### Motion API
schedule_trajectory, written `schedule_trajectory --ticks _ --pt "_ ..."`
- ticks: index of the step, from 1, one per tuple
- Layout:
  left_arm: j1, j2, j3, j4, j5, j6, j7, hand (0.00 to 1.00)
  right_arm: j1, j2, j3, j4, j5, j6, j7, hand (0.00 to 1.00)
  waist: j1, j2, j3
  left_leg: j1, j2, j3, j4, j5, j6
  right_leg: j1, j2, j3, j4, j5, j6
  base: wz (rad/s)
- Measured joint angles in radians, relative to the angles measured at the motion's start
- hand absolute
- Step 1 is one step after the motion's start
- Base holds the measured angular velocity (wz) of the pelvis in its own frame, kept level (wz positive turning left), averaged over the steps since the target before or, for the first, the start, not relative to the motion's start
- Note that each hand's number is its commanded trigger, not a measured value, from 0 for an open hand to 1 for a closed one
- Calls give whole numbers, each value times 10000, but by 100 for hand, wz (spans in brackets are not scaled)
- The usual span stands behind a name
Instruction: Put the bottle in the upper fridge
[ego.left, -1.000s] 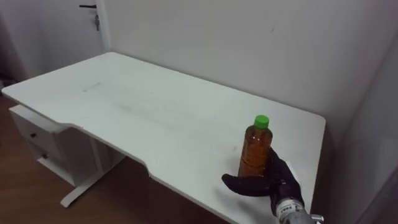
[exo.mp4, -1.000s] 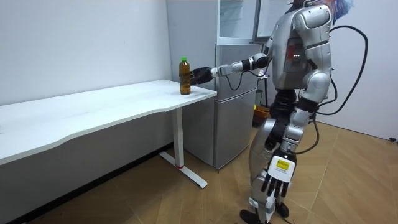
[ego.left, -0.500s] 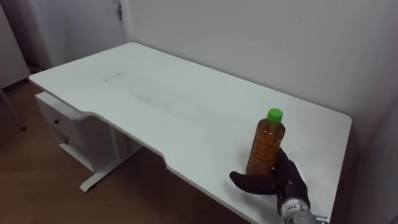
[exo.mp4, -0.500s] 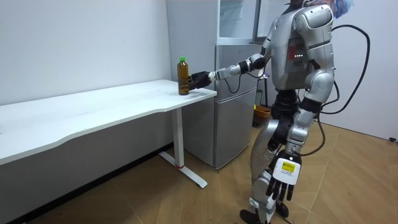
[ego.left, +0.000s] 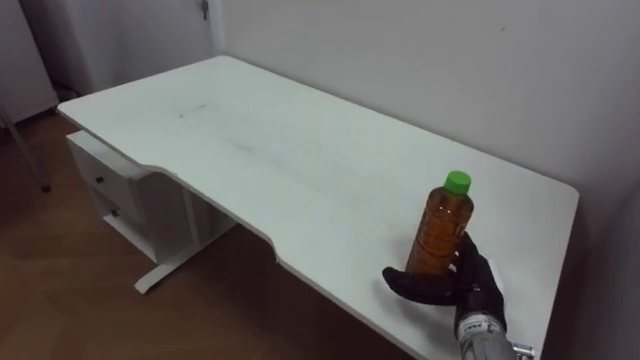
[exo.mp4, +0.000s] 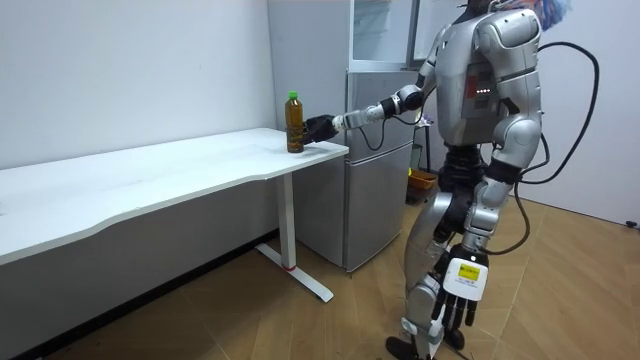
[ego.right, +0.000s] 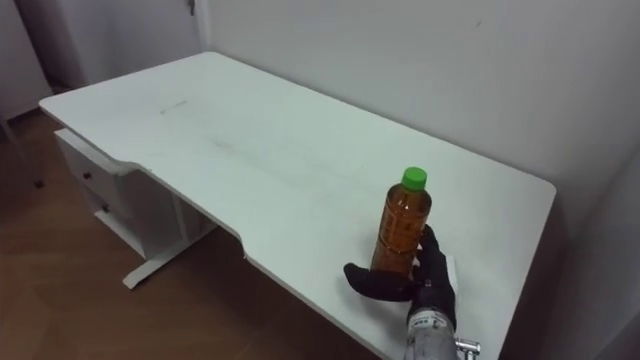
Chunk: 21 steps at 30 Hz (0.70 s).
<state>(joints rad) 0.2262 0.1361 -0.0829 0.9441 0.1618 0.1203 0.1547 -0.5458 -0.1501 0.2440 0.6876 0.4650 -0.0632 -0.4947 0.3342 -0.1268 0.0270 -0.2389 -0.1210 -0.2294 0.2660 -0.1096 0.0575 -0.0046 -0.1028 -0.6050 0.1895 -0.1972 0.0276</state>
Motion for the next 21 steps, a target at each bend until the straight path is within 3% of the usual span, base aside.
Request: schedule_trajectory --ticks 7,13,21 --pt "-186 -23 -70 295 -143 21 250 0 -703 -7 -31 878 -43 -40 -603 0 35 59 48 -239 -2 -81 25 86 -21 -229 19 12 34 43 -70 2" --pt "-458 -81 -403 283 -199 16 304 0 -837 -51 -88 878 -391 -341 -946 0 42 277 182 -545 -6 -203 28 268 -65 -554 3 -45 170 85 -142 5" --pt "-830 -67 -648 258 -518 6 337 0 -1043 -59 -128 882 -413 -526 -1354 0 177 343 168 -920 9 -213 25 413 -95 -1017 -25 -71 332 98 -205 -1"
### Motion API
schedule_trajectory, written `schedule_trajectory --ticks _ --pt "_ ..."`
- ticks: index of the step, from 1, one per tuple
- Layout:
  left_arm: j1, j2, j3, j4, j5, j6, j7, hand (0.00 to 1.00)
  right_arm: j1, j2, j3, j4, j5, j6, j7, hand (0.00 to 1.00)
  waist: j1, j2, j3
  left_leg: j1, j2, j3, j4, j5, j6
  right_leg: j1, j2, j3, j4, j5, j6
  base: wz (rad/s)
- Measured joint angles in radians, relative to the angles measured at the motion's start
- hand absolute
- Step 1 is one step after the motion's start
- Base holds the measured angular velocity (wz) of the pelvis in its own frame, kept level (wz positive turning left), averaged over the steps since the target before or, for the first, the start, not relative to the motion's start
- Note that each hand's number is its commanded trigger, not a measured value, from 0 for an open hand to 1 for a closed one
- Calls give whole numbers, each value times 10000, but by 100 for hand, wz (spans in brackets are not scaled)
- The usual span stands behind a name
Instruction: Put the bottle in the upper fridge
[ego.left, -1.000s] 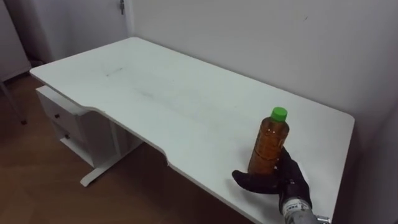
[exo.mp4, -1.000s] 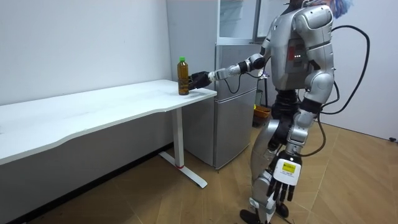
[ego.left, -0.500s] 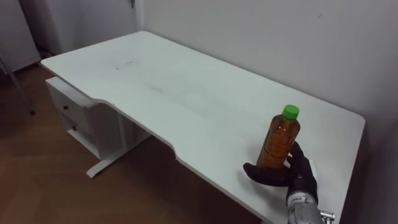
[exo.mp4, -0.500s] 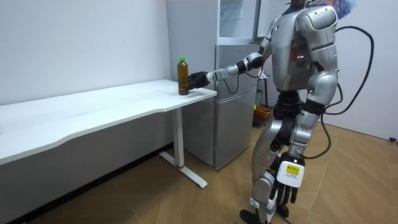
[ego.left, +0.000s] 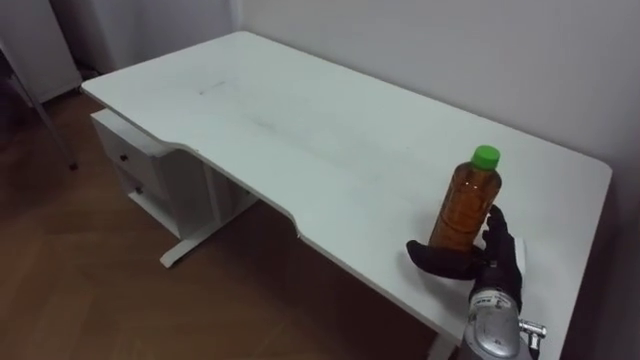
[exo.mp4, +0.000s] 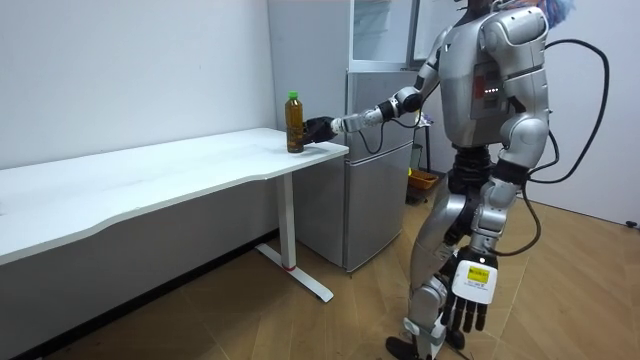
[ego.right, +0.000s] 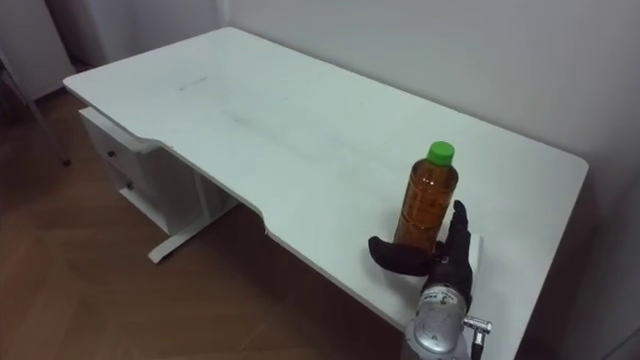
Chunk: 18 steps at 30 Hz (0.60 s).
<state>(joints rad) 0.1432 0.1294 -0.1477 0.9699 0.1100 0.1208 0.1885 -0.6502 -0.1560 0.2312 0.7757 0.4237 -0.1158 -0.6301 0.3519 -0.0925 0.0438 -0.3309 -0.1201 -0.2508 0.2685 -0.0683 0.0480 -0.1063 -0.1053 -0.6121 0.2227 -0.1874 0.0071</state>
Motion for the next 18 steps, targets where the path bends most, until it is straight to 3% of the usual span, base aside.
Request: schedule_trajectory --ticks 6,18 --pt "-150 21 -175 -3 -51 -78 47 0 -5 -2 -5 -4 2 -42 -96 0 50 -56 -40 -72 -2 15 7 70 -2 -161 -92 -10 -2 -37 -25 0" --pt "-155 12 -556 200 -207 -137 37 0 -133 84 -145 -10 -12 -28 -405 0 164 5 -36 -98 -7 24 -21 85 -5 -239 -146 57 196 -72 -48 0"
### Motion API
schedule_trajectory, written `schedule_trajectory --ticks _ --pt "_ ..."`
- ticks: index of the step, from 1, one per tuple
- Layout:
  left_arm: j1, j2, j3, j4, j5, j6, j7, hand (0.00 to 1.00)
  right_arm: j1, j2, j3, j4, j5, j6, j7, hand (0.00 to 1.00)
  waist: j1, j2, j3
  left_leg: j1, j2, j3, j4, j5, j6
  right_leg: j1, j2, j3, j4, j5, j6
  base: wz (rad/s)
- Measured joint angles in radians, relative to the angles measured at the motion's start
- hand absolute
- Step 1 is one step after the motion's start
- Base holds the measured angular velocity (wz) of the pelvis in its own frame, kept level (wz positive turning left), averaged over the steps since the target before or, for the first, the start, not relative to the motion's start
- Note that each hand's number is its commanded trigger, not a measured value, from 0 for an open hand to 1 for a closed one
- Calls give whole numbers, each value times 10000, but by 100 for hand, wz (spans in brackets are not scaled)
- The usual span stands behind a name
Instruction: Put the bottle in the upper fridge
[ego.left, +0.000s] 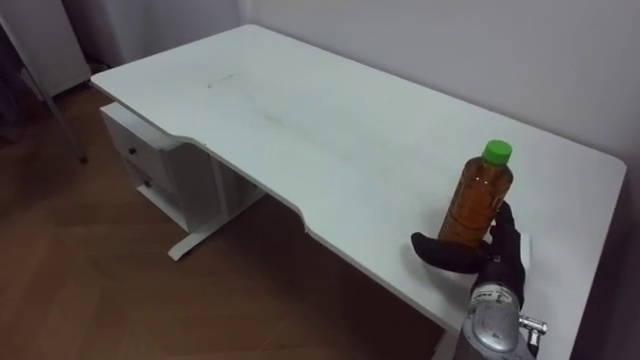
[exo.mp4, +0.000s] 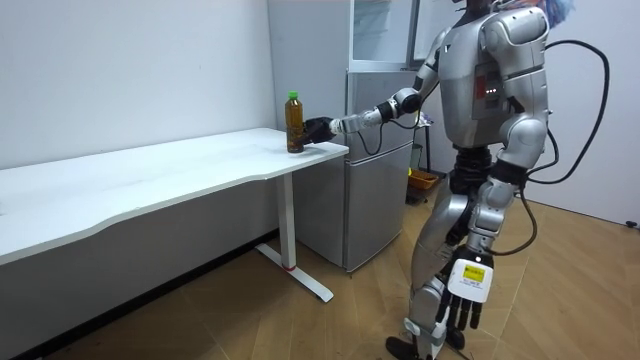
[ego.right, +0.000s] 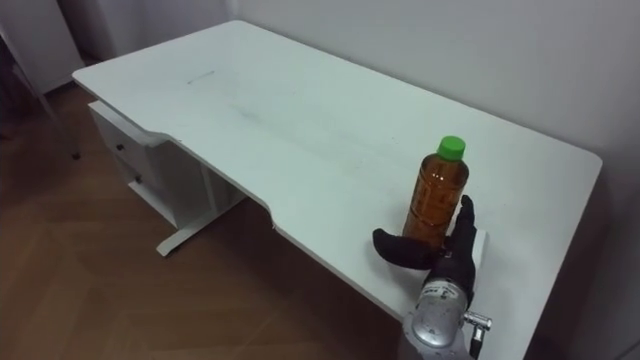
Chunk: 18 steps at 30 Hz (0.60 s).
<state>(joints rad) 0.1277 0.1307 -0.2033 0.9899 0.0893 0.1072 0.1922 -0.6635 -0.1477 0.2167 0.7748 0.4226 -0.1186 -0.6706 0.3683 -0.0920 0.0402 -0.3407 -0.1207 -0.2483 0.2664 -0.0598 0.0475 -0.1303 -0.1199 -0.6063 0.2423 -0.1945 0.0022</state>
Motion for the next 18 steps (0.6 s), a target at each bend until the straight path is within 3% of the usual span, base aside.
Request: schedule_trajectory --ticks 18 --pt "-4 -86 -59 413 4 -80 -106 0 -449 -123 -157 393 0 -11 -147 0 55 27 21 -173 4 -24 -3 57 -50 -207 -29 36 161 -122 -43 1"
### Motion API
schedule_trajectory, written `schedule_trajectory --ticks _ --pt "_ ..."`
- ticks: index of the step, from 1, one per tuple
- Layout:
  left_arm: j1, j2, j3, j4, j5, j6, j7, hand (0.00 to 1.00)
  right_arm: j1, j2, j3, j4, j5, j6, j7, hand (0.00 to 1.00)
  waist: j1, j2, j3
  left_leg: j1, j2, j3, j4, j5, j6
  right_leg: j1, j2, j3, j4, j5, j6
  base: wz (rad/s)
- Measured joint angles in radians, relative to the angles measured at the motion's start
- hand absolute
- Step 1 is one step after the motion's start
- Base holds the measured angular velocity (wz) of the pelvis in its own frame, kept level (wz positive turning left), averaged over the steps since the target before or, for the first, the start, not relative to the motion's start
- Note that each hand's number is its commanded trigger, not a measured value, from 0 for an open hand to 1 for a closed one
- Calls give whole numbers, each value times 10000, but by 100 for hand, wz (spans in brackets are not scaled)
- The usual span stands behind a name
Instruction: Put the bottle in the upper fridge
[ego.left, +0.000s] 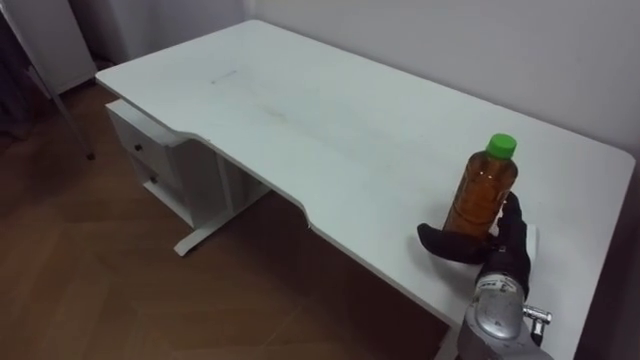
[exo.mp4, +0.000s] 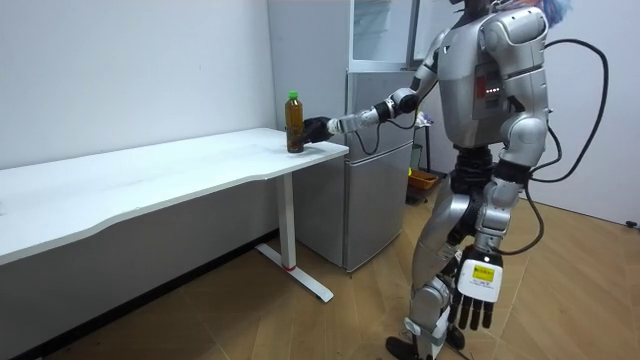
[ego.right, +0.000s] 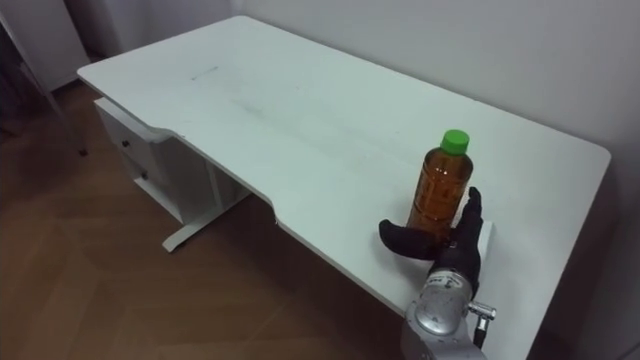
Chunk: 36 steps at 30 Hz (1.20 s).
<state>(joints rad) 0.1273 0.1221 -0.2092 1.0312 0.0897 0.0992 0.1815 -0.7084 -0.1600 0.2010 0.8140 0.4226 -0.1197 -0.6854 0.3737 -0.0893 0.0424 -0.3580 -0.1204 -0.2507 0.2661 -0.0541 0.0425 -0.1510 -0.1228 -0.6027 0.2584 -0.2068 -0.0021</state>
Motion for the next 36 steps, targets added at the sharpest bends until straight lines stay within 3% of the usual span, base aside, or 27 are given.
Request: schedule_trajectory --ticks 7,12,13,14,22,36 --pt "-2 1 -1 51 -2 -333 -174 0 -323 -2 -6 0 2 -1 -356 0 1 -43 21 21 -4 3 -134 50 -3 -3 3 -25 -5 -30 6 0" --pt "4 5 -1 51 -5 -353 -425 0 -553 -5 -229 0 55 0 -559 0 -32 -190 105 14 -24 3 -188 47 -4 -9 -22 -35 -13 -73 22 3" --pt "3 6 1 51 -5 -353 -433 0 -584 -11 -295 0 97 -1 -563 46 -30 -212 117 14 -26 -1 -192 47 -4 -12 -24 -37 -15 -75 25 0" --pt "4 8 -4 51 -6 -353 -448 0 -611 -58 -297 0 133 -1 -575 99 -29 -249 135 13 -34 -7 -196 46 -3 -13 -17 -36 -17 -78 30 0" --pt "8 90 -19 50 -584 -363 -466 0 -628 -114 -287 90 651 -1 -493 100 -19 -270 127 11 -61 -55 -155 45 3 -9 2 -48 25 -80 40 0" --pt "14 122 15 17 -580 -369 -404 0 -681 -369 -255 381 860 112 358 100 190 -275 110 -83 -93 -96 -10 49 14 -107 -25 36 144 -89 38 0"
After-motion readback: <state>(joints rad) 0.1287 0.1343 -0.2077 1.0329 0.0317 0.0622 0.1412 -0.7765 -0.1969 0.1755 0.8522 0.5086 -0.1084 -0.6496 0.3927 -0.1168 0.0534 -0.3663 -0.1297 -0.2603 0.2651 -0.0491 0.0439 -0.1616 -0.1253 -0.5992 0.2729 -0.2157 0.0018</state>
